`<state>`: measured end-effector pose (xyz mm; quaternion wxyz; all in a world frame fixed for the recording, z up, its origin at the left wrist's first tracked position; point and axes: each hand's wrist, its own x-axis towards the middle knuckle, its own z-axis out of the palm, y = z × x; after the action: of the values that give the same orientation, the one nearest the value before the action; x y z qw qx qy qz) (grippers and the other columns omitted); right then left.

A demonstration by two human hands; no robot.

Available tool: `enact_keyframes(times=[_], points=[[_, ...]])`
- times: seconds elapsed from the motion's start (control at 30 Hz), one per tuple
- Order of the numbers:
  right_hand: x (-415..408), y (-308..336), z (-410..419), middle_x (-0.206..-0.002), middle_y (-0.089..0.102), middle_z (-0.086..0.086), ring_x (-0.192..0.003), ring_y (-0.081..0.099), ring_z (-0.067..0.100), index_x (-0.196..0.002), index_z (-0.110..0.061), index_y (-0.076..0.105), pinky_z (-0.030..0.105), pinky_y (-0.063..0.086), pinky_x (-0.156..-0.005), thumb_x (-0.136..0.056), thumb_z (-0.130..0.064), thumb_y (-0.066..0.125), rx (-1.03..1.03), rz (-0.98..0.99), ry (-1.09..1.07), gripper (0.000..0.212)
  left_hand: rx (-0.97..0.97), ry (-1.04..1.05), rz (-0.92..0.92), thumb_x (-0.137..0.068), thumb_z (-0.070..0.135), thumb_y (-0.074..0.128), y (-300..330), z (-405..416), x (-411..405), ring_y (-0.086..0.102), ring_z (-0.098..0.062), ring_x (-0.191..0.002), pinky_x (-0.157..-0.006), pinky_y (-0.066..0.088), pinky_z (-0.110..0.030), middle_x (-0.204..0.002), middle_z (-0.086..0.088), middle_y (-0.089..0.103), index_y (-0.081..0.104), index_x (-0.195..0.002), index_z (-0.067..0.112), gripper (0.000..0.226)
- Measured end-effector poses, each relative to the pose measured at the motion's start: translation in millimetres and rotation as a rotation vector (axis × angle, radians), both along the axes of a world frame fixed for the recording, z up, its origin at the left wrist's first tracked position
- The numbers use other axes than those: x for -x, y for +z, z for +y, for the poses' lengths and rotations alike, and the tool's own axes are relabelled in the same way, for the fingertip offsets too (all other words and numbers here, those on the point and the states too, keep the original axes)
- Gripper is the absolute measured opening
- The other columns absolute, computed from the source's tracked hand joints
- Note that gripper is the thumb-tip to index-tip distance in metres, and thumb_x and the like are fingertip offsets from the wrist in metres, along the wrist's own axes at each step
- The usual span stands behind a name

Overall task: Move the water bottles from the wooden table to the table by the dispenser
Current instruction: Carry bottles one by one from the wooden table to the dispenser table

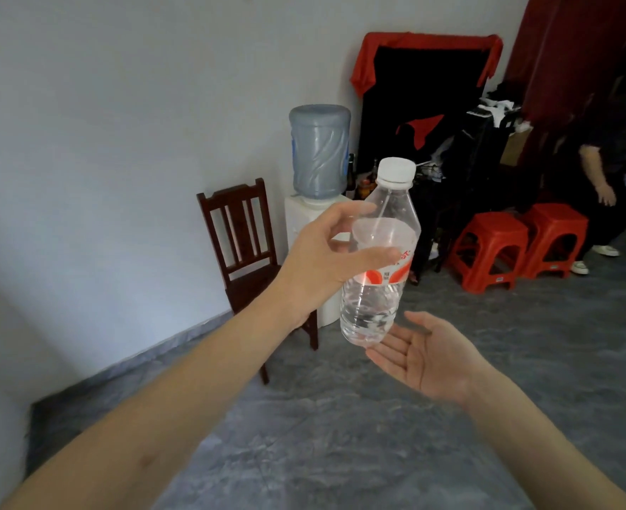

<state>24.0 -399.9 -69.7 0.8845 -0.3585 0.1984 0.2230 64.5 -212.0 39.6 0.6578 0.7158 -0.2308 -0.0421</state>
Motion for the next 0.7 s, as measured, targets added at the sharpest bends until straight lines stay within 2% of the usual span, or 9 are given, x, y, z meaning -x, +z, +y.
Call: enact_keyframes(times=[0.13, 0.23, 0.4, 0.5, 0.7], points=[[-45.9, -10.4, -1.6, -0.121, 0.068, 0.025, -0.102, 0.071, 0.035, -0.127, 0.006, 0.057, 0.046, 0.062, -0.075, -0.1, -0.033, 0.04, -0.012, 0.024, 0.021, 0.05, -0.038, 0.036, 0.025, -0.08, 0.02, 0.086, -7.4, -4.3, -45.6, 0.07, -0.019, -0.111, -0.101, 0.057, -0.041, -0.13, 0.001, 0.067, 0.062, -0.131, 0.025, 0.057], [-78.5, -19.5, -9.2, -0.121, 0.068, 0.026, -0.102, 0.071, 0.036, -0.127, 0.007, 0.056, 0.046, 0.062, -0.075, -0.1, -0.033, 0.041, -0.029, 0.033, 0.035, 0.05, -0.075, 0.046, 0.031, -0.08, 0.024, 0.086, -14.1, -14.0, -79.4, 0.07, -0.017, -0.111, -0.101, 0.056, -0.041, -0.13, 0.004, 0.066, 0.062, -0.131, 0.028, 0.057], [-136.8, -34.9, -42.3, -0.12, 0.068, 0.025, -0.101, 0.072, 0.036, -0.125, 0.007, 0.058, 0.047, 0.062, -0.077, -0.099, -0.033, 0.041, -0.039, 0.056, 0.05, 0.05, -0.113, 0.043, 0.026, -0.08, 0.023, 0.087, -27.5, -49.0, -134.0, 0.071, -0.012, -0.103, -0.095, 0.058, -0.031, -0.128, 0.007, 0.065, 0.061, -0.129, 0.031, 0.056], [-175.3, -43.6, -74.8, -0.119, 0.069, 0.025, -0.101, 0.072, 0.035, -0.125, 0.006, 0.058, 0.046, 0.062, -0.077, -0.099, -0.034, 0.041, -0.026, 0.07, 0.068, 0.051, -0.137, 0.045, 0.013, -0.079, 0.023, 0.087, -33.9, -79.0, -170.4, 0.071, -0.006, -0.098, -0.086, 0.058, -0.021, -0.125, 0.008, 0.065, 0.06, -0.124, 0.033, 0.054], [-257.0, -43.5, -157.2, -0.119, 0.069, 0.024, -0.101, 0.072, 0.035, -0.126, 0.006, 0.057, 0.045, 0.062, -0.073, -0.1, -0.035, 0.04, -0.027, 0.072, 0.08, 0.051, -0.143, 0.093, -0.018, -0.077, 0.021, 0.089, -34.2, -157.8, -246.9, 0.069, -0.009, -0.098, -0.083, 0.056, -0.017, -0.122, 0.005, 0.067, 0.062, -0.127, 0.024, 0.057]])
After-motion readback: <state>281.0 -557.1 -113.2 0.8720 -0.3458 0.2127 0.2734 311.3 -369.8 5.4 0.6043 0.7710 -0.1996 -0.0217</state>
